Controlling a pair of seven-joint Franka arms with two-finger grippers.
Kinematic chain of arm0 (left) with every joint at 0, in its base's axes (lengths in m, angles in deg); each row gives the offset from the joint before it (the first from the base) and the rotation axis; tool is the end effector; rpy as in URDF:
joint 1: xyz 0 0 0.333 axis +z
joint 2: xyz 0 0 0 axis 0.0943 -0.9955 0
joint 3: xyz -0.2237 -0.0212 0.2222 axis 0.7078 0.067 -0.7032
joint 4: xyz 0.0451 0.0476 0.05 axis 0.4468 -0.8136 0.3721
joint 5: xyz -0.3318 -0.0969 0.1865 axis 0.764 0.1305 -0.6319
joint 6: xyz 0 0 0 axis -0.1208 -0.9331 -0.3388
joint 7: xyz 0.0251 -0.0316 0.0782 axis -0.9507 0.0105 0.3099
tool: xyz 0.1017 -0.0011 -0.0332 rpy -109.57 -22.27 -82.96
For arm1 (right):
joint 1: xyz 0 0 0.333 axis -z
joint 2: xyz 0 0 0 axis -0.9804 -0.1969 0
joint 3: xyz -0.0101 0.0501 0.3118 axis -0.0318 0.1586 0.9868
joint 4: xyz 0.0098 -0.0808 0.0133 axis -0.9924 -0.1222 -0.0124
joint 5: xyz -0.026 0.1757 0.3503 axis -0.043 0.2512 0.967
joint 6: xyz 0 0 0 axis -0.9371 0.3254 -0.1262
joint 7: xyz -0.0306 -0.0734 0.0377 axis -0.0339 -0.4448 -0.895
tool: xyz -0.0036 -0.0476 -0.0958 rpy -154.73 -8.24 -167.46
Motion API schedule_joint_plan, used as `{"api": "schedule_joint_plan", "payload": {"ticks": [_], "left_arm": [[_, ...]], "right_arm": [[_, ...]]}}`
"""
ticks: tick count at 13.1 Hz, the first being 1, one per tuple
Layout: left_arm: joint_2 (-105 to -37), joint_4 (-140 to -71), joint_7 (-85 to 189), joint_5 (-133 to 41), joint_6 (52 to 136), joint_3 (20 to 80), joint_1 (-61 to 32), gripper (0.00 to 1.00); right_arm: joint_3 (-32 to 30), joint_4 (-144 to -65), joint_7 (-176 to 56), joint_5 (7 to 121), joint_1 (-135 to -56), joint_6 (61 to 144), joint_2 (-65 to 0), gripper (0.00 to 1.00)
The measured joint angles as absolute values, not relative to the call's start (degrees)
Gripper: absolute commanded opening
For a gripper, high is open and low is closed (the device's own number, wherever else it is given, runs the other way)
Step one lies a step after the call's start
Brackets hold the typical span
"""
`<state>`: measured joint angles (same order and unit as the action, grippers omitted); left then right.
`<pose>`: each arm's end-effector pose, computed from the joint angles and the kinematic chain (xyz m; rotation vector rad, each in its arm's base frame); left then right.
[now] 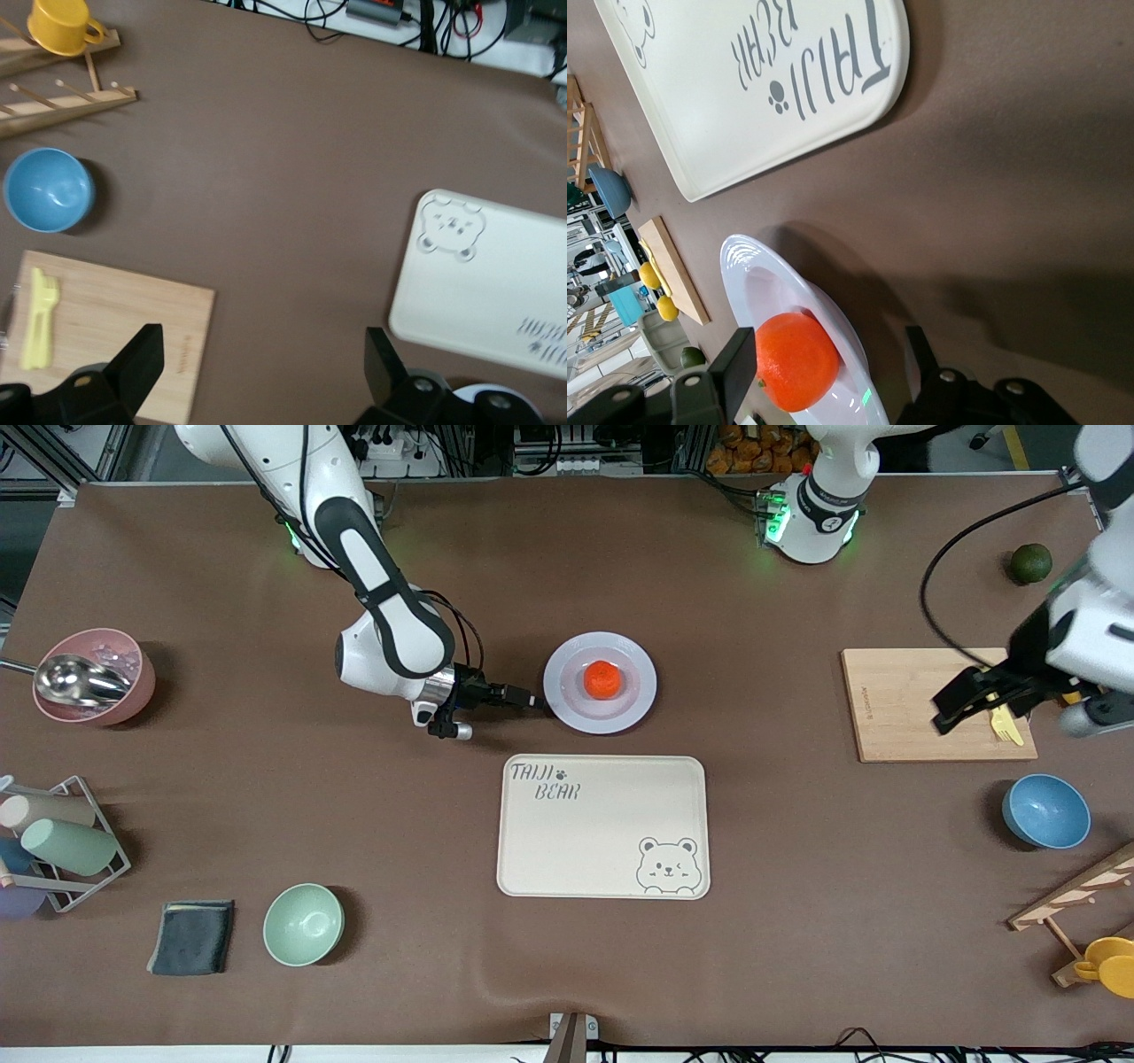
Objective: Place orange and plate with both arms
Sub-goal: 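Release the orange on the plate while the right gripper reaches the plate rim, then grip the white plate rim with the right gripper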
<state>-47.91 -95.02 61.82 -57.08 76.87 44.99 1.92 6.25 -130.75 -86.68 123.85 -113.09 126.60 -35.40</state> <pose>0.5824 -0.0551 0.6272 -3.1179 -0.2703 -0.2416 0.4298 0.3205 0.1618 -2.2176 0.3576 0.2254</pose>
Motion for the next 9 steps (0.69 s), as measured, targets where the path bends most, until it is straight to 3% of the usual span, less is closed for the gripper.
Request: {"api": "schedule_joint_plan", "payload": {"ticks": [4,9], "left_arm": [[-46.8,-95.1,54.1,-57.1,74.9,38.0,-3.2,1.0],[-45.6,-94.6,52.4,-54.7,71.1,36.8,-3.8,1.0]], "right_arm": [[6.3,-130.8,-90.6,128.7,-114.3,125.9,-35.7,0.69],[6.0,-131.0,-97.9,133.4,-114.4,120.9,-37.6,0.69]]}}
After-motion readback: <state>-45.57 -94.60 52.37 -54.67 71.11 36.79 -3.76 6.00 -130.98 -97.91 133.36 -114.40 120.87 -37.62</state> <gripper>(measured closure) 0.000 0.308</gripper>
